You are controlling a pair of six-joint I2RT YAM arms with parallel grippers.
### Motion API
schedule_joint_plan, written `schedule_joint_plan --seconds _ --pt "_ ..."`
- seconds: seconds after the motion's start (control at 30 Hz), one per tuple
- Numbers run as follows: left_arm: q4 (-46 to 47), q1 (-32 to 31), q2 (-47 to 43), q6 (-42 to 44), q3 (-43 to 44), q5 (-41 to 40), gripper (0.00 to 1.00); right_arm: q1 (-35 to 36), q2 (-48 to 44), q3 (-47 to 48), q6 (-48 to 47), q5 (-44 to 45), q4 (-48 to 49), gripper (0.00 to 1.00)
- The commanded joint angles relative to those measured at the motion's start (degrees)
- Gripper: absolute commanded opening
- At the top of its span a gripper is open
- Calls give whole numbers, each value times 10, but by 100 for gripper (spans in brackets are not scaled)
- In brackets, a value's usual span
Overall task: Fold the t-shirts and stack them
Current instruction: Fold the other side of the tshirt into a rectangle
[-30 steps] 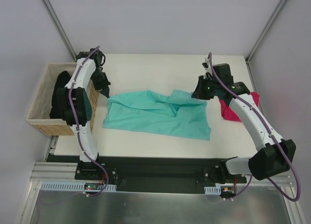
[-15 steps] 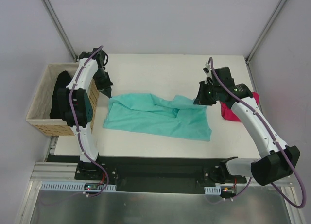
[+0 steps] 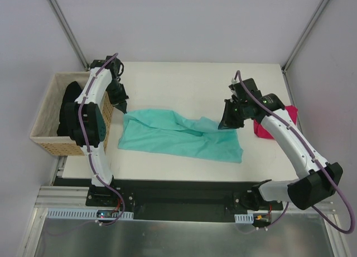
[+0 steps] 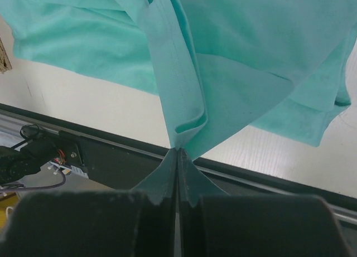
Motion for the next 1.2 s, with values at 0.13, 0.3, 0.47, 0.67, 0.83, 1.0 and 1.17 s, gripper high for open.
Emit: schedule_joint_plan --seconds 0.13,0.3,0.47,0.67,0.83,1.0,1.17 --pt "-26 -1 -49 10 -3 -17 0 19 49 40 68 -37 -90 1" --pt "-30 -1 -61 9 1 -19 0 20 63 19 90 -51 -100 1" --pt "-34 -1 -67 7 9 -24 0 20 76 -18 107 -60 -102 1" --pt "-42 -1 -60 12 12 -26 0 20 103 -33 109 -72 -115 1" --pt "-43 -1 -63 15 7 -30 0 20 128 -44 101 -80 -128 1" --pt "-43 -1 -63 18 6 -32 0 21 152 -52 94 -92 -132 1" --pt "-43 -1 -61 21 6 -35 0 21 179 -58 80 -101 -131 1"
